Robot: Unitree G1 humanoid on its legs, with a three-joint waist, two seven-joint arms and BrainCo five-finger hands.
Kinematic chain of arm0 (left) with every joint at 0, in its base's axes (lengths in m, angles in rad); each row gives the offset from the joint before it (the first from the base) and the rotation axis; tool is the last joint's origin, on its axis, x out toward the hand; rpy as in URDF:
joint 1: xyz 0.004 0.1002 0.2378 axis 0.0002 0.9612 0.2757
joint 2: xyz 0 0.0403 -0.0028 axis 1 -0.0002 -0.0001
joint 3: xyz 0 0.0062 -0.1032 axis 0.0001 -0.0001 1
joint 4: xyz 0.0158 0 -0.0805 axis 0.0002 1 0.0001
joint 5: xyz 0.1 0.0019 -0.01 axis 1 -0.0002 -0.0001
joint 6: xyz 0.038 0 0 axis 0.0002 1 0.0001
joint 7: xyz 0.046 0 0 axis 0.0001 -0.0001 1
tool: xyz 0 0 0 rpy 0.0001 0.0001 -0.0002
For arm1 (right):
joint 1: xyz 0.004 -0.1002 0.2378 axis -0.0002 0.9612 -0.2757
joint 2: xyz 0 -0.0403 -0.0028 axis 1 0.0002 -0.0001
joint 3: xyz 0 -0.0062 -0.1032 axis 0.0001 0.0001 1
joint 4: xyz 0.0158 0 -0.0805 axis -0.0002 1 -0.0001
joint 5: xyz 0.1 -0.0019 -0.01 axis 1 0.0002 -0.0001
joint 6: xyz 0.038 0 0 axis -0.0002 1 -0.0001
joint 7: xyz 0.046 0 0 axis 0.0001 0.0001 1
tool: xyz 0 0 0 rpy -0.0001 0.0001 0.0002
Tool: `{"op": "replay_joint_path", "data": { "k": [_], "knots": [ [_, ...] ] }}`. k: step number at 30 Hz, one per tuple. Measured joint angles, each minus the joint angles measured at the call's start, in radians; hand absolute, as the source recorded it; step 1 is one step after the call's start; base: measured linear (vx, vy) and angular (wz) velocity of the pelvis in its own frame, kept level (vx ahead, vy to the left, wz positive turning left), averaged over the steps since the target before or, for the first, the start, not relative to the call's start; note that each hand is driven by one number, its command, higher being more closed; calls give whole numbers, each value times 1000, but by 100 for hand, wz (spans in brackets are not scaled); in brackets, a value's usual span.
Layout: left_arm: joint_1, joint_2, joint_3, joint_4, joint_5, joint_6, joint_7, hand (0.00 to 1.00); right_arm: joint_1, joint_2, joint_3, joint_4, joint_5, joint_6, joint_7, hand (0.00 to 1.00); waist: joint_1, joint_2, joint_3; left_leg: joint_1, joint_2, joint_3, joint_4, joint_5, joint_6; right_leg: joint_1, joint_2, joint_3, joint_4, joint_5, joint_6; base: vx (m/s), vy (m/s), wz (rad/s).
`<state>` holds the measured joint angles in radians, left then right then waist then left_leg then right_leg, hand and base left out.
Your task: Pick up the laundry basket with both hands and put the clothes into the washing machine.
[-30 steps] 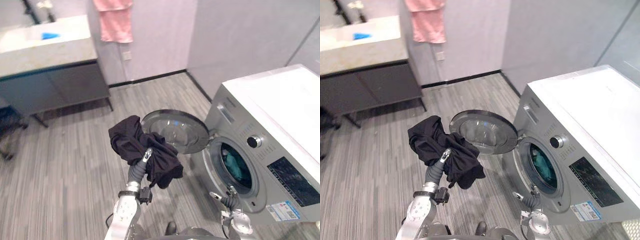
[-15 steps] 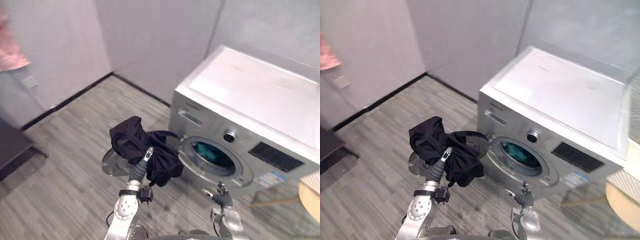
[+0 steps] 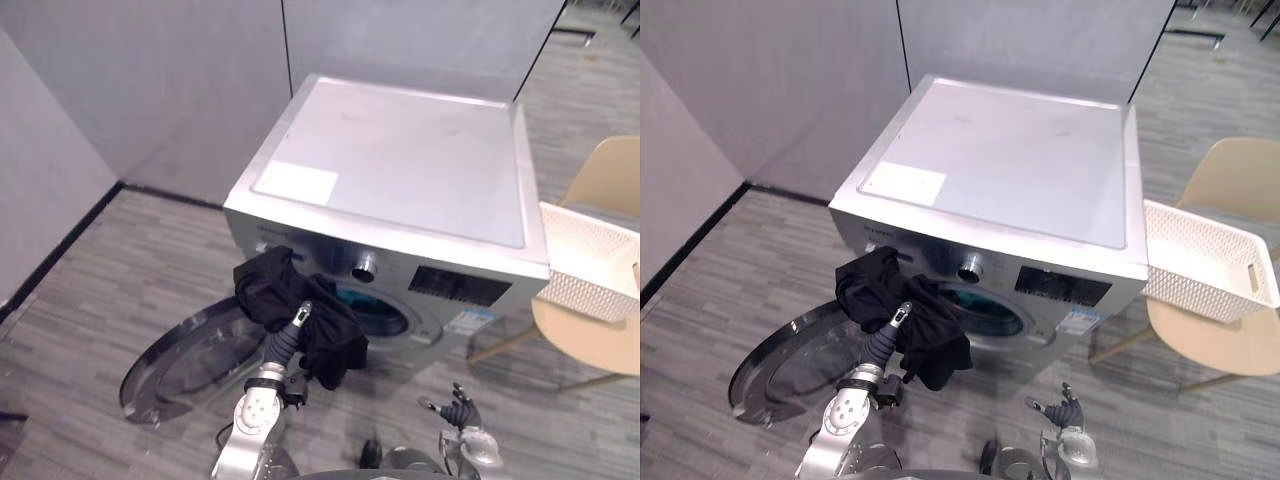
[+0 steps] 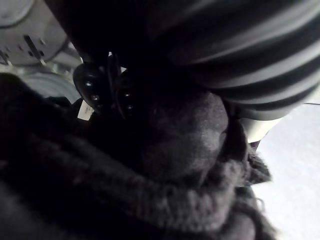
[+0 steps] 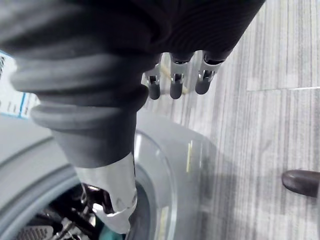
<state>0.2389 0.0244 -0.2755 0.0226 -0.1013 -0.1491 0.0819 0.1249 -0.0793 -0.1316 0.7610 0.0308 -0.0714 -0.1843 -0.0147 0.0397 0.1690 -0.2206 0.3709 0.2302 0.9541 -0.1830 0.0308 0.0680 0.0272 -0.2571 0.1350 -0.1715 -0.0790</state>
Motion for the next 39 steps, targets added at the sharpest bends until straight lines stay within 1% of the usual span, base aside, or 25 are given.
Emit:
{"op": "replay_joint_path", "data": {
  "k": [1,2,3,4,5,6,9,10,11,12,16,21,24,25,26,27,28,29,31,33,34,35,36,38,39],
  "knots": [
    [-1,0,0,0,-3,0,-6,100,-6,-7,-1,0,2,0,-10,0,4,-6,2,-29,-43,-12,-15,-20,0,6,-13,18,-1,-4,5,218,78,-50],
    [-1,2,0,-1,-5,0,-13,100,-13,-10,-12,1,8,0,-14,0,6,-15,7,-63,-122,-45,-106,-46,-19,13,-36,39,-6,0,23,234,91,-45],
    [-1,3,0,-1,-5,1,-14,100,-13,-10,-15,1,9,0,-15,0,7,-19,9,-66,-156,-60,-171,-47,-20,16,-46,46,-7,3,32,305,135,-38],
    [-1,4,0,-1,-4,2,-14,100,-14,-11,-16,3,9,0,-15,0,9,-20,9,-66,-210,-98,-291,-43,-27,16,-59,55,-10,4,42,248,148,-42],
    [0,2,0,-1,-4,7,-14,100,-12,-21,-31,15,8,-1,-16,0,12,-3,2,-17,-276,-184,-573,42,-82,15,-60,71,-12,2,68,301,202,-38],
    [-14,11,2,7,-3,10,-14,100,-23,2,-40,40,8,0,-17,0,11,-17,6,6,-300,-177,-608,76,-46,26,-75,80,-17,2,90,250,147,-25],
    [-24,49,-4,6,-2,12,-14,100,-17,34,-59,40,8,0,-16,0,4,-48,5,29,-333,-171,-640,83,-39,31,-112,72,-17,17,113,205,97,7],
    [-20,60,-6,6,-2,13,-14,100,-18,36,-58,39,8,0,-16,0,10,-51,4,37,-337,-163,-643,83,-39,35,-118,77,-14,23,122,214,135,-13],
    [-12,69,-5,6,-2,13,-13,100,-23,36,-58,36,8,0,-15,0,27,-51,4,61,-337,-144,-658,83,-39,37,-124,89,-8,32,135,112,74,-26],
    [-7,73,-5,6,-2,13,-13,100,-25,36,-58,33,9,-1,-14,0,34,-52,4,75,-337,-138,-671,83,-39,37,-127,97,-4,34,137,104,77,-28],
    [25,81,6,8,-2,14,-10,100,-39,35,-58,30,9,-8,-12,0,31,-50,2,135,-337,-114,-731,87,-33,48,-133,126,-3,34,138,24,23,-23],
    [26,71,18,35,-4,15,10,100,-23,30,-64,30,18,-8,-13,0,27,-40,-4,150,-335,-97,-776,109,-26,46,-131,136,-27,34,138,-70,-43,-19],
    [24,35,61,52,-6,20,22,100,-8,31,-64,25,20,-9,-14,0,25,-39,-2,102,-330,-93,-722,96,-26,1,-133,147,21,-3,136,-141,-15,-8],
    [21,25,76,50,-7,20,33,100,-8,30,-64,18,27,-9,-17,0,25,-37,7,61,-320,-92,-673,75,-30,-31,-131,146,61,-26,130,-196,-14,6],
    [11,10,109,38,-12,20,48,100,-9,32,-60,-7,40,-9,-23,0,27,-26,37,-9,-291,-97,-567,39,-31,-96,-117,146,160,-63,122,-228,-10,2],
    [11,6,125,29,-15,21,54,100,-12,33,-54,-21,40,-8,-28,0,28,-25,48,-39,-280,-100,-524,25,-36,-129,-114,145,209,-82,121,-265,-2,-2],
    [10,-1,136,11,-17,21,63,100,-13,33,-46,-53,45,-9,-32,0,29,-27,63,-89,-269,-106,-460,-2,-39,-185,-112,146,291,-115,117,-341,-7,4],
    [4,-4,165,-16,-25,21,83,100,-14,32,-34,-102,53,-10,-35,0,29,-37,83,-178,-262,-117,-362,-34,-39,-290,-118,146,429,-172,113,-334,-11,7],
    [-4,-8,191,-40,-44,22,104,100,-24,33,-33,-154,60,-10,-41,0,29,-46,113,-263,-245,-111,-277,-63,-38,-383,-125,147,541,-224,113,-247,-17,7],
    [-17,-15,205,-48,-47,22,122,100,-39,34,-27,-193,64,-11,-57,0,31,-57,147,-299,-241,-93,-252,-72,-51,-440,-142,152,594,-244,108,-228,8,3],
    [-21,-17,206,-59,-57,21,133,100,-42,41,-19,-225,76,-12,-64,0,34,-58,153,-354,-212,-75,-148,-95,-62,-498,-149,153,634,-250,100,-208,34,-29],
    [-24,-38,205,-78,-64,19,143,100,-46,40,-14,-281,80,-13,-75,0,41,-49,157,-367,-179,-76,-95,-171,-48,-563,-149,153,717,-272,108,-117,34,-35],
    [-41,-39,205,-80,-65,19,144,100,-53,49,-13,-302,81,-16,-78,0,40,-57,167,-396,-177,-71,-55,-180,-51,-597,-155,157,761,-282,106,-102,19,-41],
    [-100,-50,189,-80,-66,19,157,100,-74,64,-6,-363,88,-22,-97,0,35,-57,182,-517,-155,-63,73,-221,-29,-730,-156,186,898,-315,106,-88,8,-26],
    [-115,-54,186,-80,-66,19,161,100,-80,69,-7,-373,90,-23,-103,0,31,-55,184,-548,-148,-61,104,-231,-26,-764,-155,193,930,-323,109,-63,17,-29]
  ]
}}
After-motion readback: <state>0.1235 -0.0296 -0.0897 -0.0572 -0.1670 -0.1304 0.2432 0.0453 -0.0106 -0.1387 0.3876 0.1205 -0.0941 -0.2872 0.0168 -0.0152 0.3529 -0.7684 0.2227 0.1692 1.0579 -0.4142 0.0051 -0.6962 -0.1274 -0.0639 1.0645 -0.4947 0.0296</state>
